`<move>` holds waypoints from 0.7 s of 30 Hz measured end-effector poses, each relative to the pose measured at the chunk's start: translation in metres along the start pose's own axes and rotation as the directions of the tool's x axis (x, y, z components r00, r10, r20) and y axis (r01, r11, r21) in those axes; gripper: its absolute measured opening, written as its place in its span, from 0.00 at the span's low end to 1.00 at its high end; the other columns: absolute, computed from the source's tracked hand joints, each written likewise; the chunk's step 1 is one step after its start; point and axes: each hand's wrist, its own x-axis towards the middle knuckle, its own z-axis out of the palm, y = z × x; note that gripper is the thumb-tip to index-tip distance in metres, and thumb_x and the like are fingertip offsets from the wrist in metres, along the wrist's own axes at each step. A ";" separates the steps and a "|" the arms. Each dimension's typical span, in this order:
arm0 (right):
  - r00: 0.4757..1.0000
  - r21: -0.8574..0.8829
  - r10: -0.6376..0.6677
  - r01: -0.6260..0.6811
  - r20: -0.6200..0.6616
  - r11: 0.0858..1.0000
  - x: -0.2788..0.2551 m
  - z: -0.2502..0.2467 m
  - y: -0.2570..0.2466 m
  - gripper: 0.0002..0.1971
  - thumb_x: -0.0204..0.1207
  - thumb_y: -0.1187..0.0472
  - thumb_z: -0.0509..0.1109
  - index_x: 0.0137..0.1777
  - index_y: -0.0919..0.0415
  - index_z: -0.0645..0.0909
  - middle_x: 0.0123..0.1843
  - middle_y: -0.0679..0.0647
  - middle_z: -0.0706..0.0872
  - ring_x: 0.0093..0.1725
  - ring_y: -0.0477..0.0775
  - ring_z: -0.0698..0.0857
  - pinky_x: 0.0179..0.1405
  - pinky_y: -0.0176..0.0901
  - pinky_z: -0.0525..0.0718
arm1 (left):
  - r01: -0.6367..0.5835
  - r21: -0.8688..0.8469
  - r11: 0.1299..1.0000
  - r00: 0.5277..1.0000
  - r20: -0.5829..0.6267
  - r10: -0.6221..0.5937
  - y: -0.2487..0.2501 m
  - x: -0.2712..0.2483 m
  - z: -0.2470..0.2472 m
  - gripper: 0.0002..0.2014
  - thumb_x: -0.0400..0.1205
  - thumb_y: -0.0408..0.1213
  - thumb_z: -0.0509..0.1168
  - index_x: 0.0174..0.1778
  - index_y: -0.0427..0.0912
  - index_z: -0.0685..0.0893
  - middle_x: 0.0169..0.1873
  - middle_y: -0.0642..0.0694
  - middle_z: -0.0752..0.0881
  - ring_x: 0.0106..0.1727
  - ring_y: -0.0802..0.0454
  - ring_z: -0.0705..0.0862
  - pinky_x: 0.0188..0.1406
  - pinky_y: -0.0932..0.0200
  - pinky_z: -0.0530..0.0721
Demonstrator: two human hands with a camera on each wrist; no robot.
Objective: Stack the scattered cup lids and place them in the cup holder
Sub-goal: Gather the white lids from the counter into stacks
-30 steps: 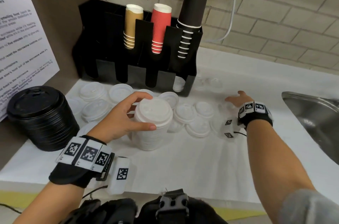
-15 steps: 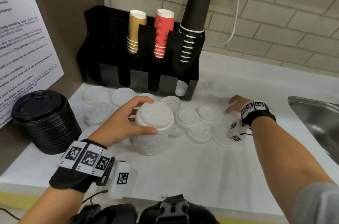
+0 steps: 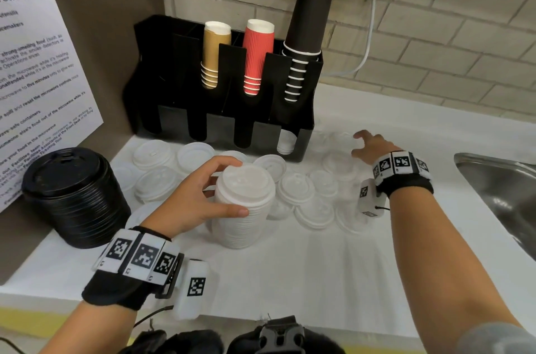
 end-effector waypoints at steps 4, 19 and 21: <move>0.980 0.032 -0.088 0.084 0.178 0.996 0.001 0.013 -0.018 0.33 0.77 0.42 0.68 0.80 0.43 0.62 0.80 0.56 0.66 0.77 0.62 0.69 0.71 0.52 0.68 | 0.008 -0.004 1.000 1.000 0.001 -0.008 -0.001 0.000 0.000 0.36 0.56 0.51 0.86 0.59 0.65 0.79 0.60 0.68 0.81 0.63 0.68 0.80 0.56 0.67 0.81; 0.994 0.000 -0.029 0.029 0.104 1.000 -0.004 0.019 -0.038 0.16 0.80 0.58 0.64 0.67 0.49 0.75 0.72 0.62 0.62 0.47 0.62 0.78 0.53 0.47 0.75 | 0.015 -0.011 1.000 1.000 0.015 -0.015 -0.001 -0.004 0.000 0.34 0.59 0.48 0.82 0.60 0.68 0.78 0.59 0.73 0.80 0.62 0.70 0.79 0.54 0.76 0.79; 0.999 0.112 -0.008 0.004 0.035 0.994 -0.020 0.000 -0.041 0.19 0.80 0.54 0.64 0.71 0.49 0.70 0.74 0.62 0.60 0.43 0.61 0.76 0.48 0.47 0.71 | 0.019 -0.013 1.000 1.000 0.009 -0.019 -0.002 -0.005 0.000 0.35 0.59 0.49 0.82 0.63 0.66 0.78 0.59 0.72 0.80 0.63 0.70 0.79 0.55 0.76 0.79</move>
